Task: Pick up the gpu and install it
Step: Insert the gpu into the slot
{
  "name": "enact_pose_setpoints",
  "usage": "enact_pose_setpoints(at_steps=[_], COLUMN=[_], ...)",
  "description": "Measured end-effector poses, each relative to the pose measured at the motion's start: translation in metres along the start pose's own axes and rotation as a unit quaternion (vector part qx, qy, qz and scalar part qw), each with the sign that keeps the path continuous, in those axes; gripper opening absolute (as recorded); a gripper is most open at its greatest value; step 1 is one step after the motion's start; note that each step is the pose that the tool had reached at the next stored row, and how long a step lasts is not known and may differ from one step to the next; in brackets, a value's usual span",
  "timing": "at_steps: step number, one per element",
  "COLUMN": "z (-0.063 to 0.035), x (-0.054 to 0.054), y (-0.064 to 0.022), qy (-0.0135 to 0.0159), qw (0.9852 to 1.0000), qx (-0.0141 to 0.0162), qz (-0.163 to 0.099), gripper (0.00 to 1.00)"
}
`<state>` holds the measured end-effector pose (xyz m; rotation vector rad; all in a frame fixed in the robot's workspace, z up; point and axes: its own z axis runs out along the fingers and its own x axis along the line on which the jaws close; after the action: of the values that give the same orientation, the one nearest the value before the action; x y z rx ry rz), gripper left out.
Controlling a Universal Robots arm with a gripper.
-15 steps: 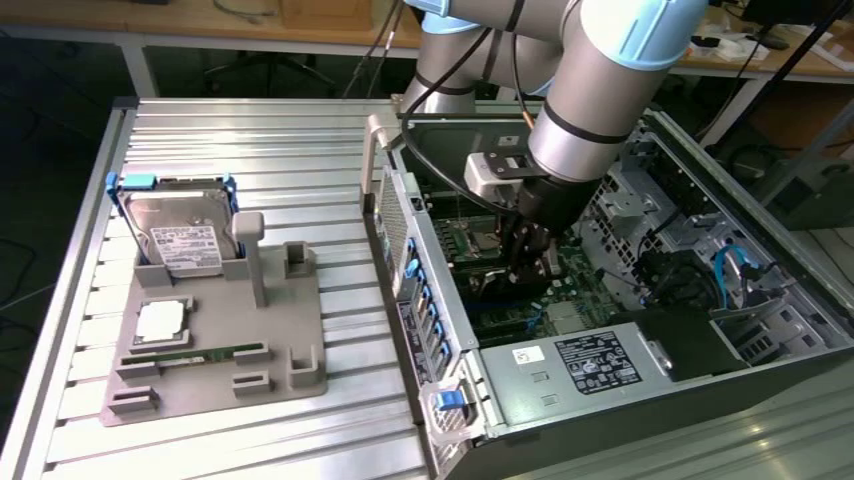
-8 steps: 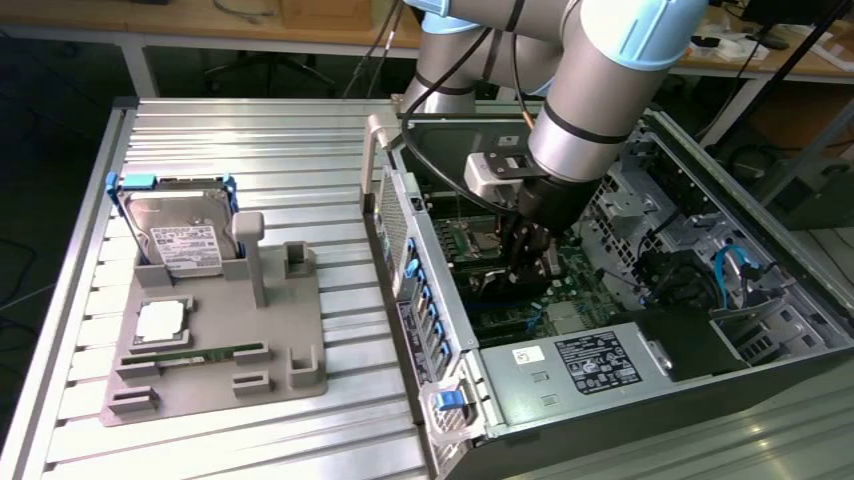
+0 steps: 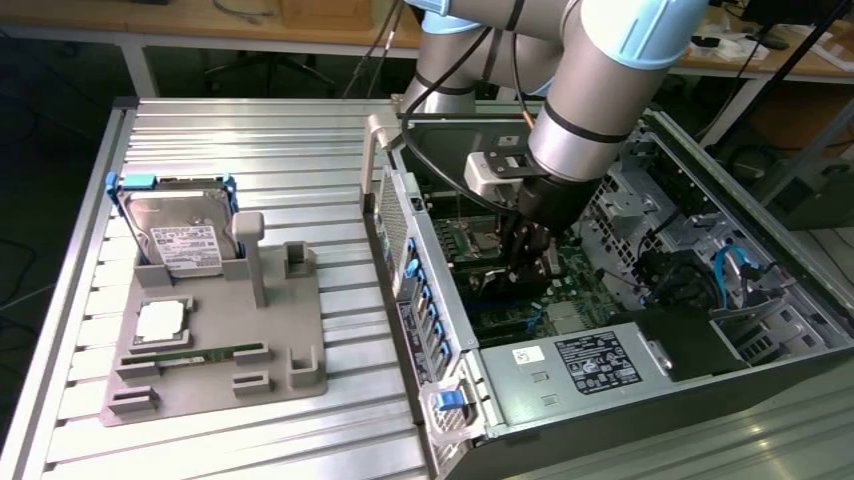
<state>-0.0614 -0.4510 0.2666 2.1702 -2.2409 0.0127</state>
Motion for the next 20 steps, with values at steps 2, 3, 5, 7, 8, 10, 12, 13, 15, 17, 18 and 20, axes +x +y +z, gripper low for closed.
enact_pose_setpoints(at_steps=[2,3,5,7,8,10,12,13,15,17,18,20], z=[0.0013,0.0023,0.0042,0.0040,0.0029,-0.0004,-0.0006,-0.0005,-0.0004,0.0000,0.0002,0.0007], x=[0.0000,0.0000,-0.0001,-0.0001,-0.0002,0.0000,0.0000,0.0000,0.0000,-0.0002,-0.0002,-0.0005], y=[0.0000,0.0000,0.0000,0.0000,0.0000,0.0000,0.0000,0.0001,0.0009,0.0011,0.0011,0.0011], qy=[0.0002,0.0002,0.0000,0.0000,-0.0006,-0.0001,-0.0001,-0.0002,0.0000,0.0000,0.0000,-0.0002], qw=[1.0000,1.0000,1.0000,1.0000,1.0000,1.0000,1.0000,1.0000,1.0000,1.0000,1.0000,1.0000], qx=[-0.0001,-0.0001,0.0000,0.0000,0.0002,0.0000,0.0000,0.0000,0.0000,0.0001,0.0001,0.0001], qz=[0.000,0.000,0.000,0.000,0.000,0.000,0.000,0.000,0.000,0.000,0.000,0.000], gripper=[0.27,0.27,0.27,0.27,0.27,0.27,0.27,0.27,0.27,0.27,0.27,0.27])
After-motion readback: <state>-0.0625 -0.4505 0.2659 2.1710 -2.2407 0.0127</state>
